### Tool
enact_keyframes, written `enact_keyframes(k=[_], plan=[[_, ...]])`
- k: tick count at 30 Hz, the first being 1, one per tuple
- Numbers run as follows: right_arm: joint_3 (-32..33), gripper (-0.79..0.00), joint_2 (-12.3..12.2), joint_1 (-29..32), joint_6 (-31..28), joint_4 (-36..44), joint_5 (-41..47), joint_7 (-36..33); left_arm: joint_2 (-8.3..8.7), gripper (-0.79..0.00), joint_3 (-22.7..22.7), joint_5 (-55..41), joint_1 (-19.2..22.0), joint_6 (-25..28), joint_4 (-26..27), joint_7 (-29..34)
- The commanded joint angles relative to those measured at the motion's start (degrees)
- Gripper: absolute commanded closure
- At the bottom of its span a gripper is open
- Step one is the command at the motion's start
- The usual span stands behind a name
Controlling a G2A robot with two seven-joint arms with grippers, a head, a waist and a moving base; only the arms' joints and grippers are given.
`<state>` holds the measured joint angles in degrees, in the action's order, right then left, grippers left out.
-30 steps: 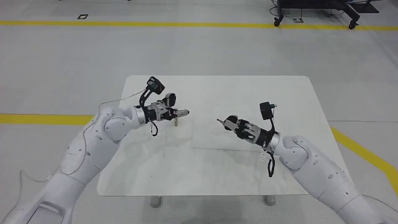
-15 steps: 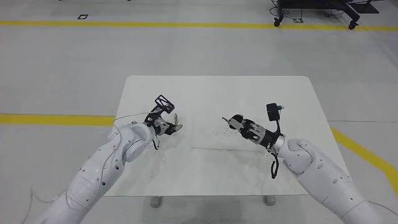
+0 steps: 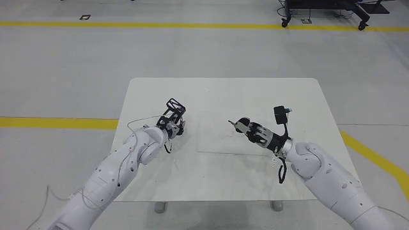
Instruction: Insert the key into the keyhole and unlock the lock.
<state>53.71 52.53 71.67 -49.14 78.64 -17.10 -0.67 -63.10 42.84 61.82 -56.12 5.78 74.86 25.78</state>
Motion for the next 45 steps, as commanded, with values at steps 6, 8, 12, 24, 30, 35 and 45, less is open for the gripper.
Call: enact_keyframes(k=[6,8,12,24,30,35,45], plan=[[0.0,0.000,0.0,0.0,0.0,0.0,0.0,0.0,-0.96,-0.111,-0.2,0.7,0.6,0.0,-1.8,-0.4],[0.0,0.000,0.0,0.0,0.0,0.0,0.0,0.0,-1.19,-0.049,-0.2,1.0,0.7,-0.1,-2.1,-0.4],[0.0,0.000,0.0,0.0,0.0,0.0,0.0,0.0,-1.60,0.000,-0.3,2.0,0.6,-0.1,-2.4,-0.6],[0.0,0.000,0.0,0.0,0.0,0.0,0.0,0.0,-2.05,0.000,1.6,2.8,0.0,1.1,-2.5,-3.6],[0.0,0.000,0.0,0.0,0.0,0.0,0.0,0.0,-2.05,0.000,1.6,2.8,0.0,1.1,-2.5,-3.6],[-0.6,0.000,0.7,1.0,1.6,1.2,2.1,1.6,-2.65,0.000,6.5,-18.0,-0.5,4.3,-3.9,1.5],[-3.9,0.000,2.9,-0.8,0.2,-1.4,9.2,2.0,-3.33,0.000,10.8,-39.7,2.3,9.8,-7.6,12.3]])
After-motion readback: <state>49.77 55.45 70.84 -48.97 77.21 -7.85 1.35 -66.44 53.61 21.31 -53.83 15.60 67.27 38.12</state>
